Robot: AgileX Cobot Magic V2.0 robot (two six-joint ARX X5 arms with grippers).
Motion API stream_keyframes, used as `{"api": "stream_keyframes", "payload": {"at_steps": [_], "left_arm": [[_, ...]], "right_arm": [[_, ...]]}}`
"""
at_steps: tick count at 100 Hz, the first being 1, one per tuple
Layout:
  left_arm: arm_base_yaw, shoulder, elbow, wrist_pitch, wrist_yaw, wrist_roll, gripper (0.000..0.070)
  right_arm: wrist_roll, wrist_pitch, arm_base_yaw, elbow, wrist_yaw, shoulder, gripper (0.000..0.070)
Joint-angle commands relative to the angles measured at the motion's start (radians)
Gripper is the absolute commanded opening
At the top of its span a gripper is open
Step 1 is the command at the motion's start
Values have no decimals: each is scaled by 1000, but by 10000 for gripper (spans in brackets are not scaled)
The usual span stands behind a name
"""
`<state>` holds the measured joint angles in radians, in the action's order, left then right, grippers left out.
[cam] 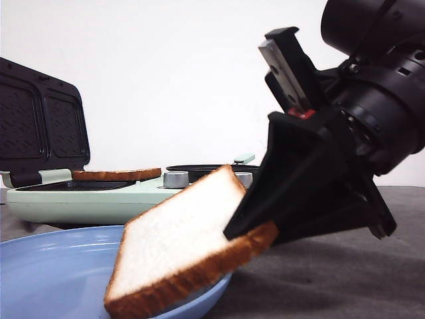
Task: Make breakfast with bread and shrimp
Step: 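Lower the right gripper to the blue plate and grasp the other bread slice, then carry the bread slice with the right gripper onto the empty press plate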
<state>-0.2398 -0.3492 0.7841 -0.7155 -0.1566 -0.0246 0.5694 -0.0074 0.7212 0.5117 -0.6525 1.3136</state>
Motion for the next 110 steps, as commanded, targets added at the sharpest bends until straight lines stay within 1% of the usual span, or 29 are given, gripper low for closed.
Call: {"api": "stream_keyframes", "payload": {"at_steps": [1,20,30,51,69,95,110], "left_arm": [[-2,0,4,4,3,9,383],[-2,0,4,5,8,9,383],[-2,0,4,5,11,9,383],[-2,0,4,5,19,8,383],[-2,0,4,5,19,8,383],[-2,0,4,5,19,5,383],[-3,0,4,5,24,5,383]], "right_arm": [[63,69,11,3,0,-4,0],[232,307,10,11,-3,-8,0],[272,357,10,38,0,-8,0],[277,347,8,140,46,1,0],[272,319,7,270,49,59,0],[208,215,8,531,47,253,0],[198,182,8,675,35,385,0]]}}
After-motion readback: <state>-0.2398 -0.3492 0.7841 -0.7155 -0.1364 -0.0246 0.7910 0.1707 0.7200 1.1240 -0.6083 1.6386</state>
